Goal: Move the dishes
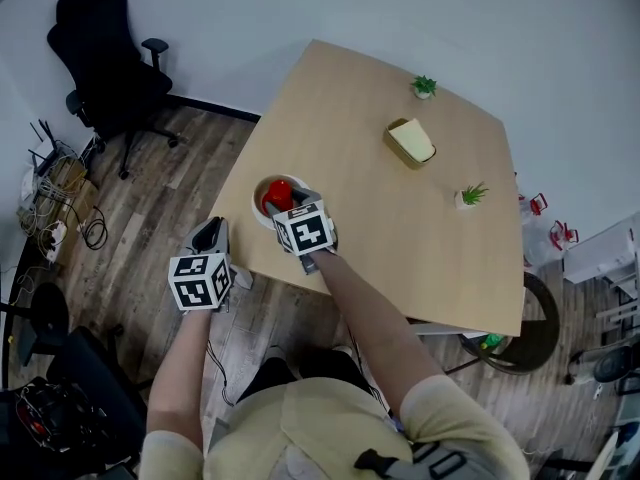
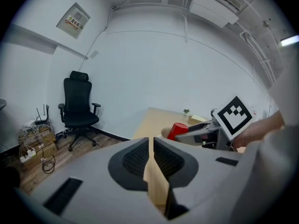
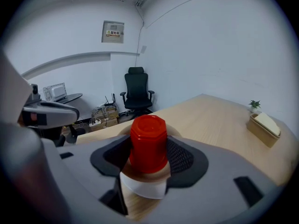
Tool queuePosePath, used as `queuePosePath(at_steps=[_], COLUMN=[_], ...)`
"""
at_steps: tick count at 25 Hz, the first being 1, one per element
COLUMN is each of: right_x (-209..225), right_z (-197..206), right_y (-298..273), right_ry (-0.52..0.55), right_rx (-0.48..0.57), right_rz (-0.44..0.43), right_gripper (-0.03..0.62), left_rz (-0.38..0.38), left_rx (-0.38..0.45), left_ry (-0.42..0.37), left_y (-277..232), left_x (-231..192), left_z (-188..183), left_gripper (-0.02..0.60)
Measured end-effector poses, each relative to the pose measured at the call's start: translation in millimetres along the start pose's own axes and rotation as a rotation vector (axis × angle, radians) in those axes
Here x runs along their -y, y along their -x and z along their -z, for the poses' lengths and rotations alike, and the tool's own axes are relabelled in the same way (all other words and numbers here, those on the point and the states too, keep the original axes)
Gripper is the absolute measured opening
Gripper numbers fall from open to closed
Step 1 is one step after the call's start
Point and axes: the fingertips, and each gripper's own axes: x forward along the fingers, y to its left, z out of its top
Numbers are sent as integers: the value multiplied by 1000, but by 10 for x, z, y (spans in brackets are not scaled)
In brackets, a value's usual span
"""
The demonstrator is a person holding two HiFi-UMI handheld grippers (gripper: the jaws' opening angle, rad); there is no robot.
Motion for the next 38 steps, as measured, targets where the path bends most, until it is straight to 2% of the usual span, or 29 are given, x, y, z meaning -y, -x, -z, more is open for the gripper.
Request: queuePosePath(at_steps=[3,11,17,20,25,33,38], right_x=[36,82,232,349,521,899,1090], right_z=[-10,-188,-345,-429,-523,-521,-432], right_y=[16,232,451,578,788,1115,1275], right_ry=[-5,25,-32,-69,-182,-469,-637], right_rx=[-2,89,132,153,192,242,252], right_rz=[-5,-64,-116,-150,-223,-364,-449], right_gripper=[245,242,242,242,242,242,242], left_rz=[12,25,40,63,107,191,231], left_rx=[-4,19,46,54,69,70,81], left_ry=[-21,-60,-66,-77,-103,-276,-339], left_y=[-51,-179,-279,-357,-498,-739,-813], left_x=[31,203,395,519,703,1154,1385], left_z=[-16,-186,-343,-408,-492,-607,-672], left_gripper=[18,20,28,64,110,130,138])
